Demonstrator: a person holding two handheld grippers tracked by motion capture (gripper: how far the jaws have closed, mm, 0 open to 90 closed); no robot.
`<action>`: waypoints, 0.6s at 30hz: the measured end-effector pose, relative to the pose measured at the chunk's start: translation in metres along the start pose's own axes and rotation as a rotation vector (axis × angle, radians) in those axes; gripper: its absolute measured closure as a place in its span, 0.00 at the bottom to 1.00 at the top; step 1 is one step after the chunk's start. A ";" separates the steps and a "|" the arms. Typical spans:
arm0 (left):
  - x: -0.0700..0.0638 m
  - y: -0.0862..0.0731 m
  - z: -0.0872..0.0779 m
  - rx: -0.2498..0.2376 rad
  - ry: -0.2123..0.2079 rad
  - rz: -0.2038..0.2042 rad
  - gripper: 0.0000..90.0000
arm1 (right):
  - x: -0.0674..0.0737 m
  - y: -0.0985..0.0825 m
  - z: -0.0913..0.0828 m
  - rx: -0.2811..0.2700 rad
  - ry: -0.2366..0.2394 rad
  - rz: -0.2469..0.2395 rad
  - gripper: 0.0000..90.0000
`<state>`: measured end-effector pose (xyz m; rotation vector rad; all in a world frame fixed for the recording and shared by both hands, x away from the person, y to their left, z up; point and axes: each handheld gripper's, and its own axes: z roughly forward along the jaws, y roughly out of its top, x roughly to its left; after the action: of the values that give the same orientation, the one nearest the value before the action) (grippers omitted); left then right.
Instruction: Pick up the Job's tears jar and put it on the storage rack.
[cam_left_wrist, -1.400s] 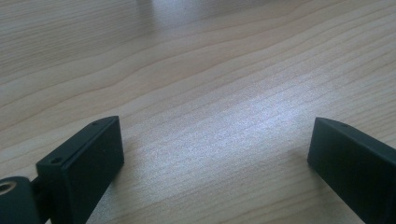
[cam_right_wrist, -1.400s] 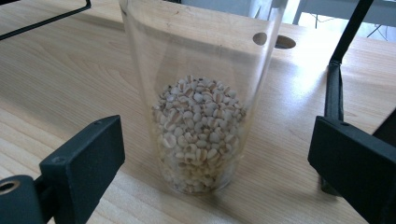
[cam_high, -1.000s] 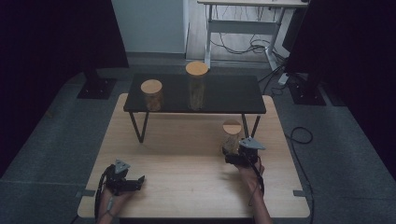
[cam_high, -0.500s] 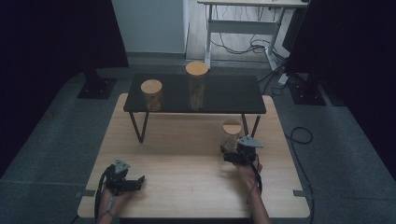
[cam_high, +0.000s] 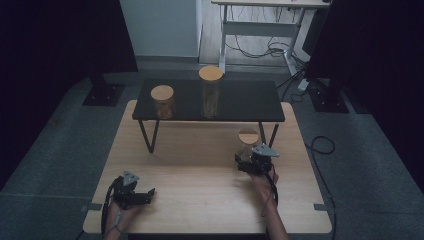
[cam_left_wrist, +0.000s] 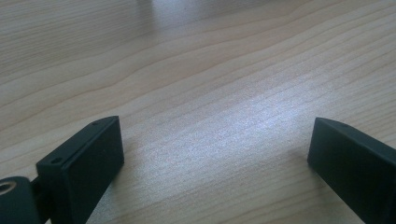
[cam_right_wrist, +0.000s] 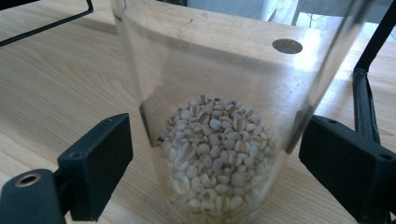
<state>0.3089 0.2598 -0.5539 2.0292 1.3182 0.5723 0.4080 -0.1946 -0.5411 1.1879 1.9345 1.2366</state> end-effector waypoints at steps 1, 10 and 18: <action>0.000 0.000 0.000 0.000 0.000 -0.001 0.03 | 0.000 0.000 0.001 -0.002 0.000 0.000 0.12; 0.000 0.000 0.000 0.000 0.000 -0.001 0.03 | 0.001 0.002 0.005 -0.004 0.010 -0.005 0.19; 0.000 0.000 0.000 0.000 0.000 -0.001 0.03 | -0.001 0.002 0.007 0.000 0.013 0.007 0.24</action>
<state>0.3089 0.2598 -0.5539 2.0282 1.3187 0.5719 0.4146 -0.1923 -0.5424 1.1901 1.9418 1.2501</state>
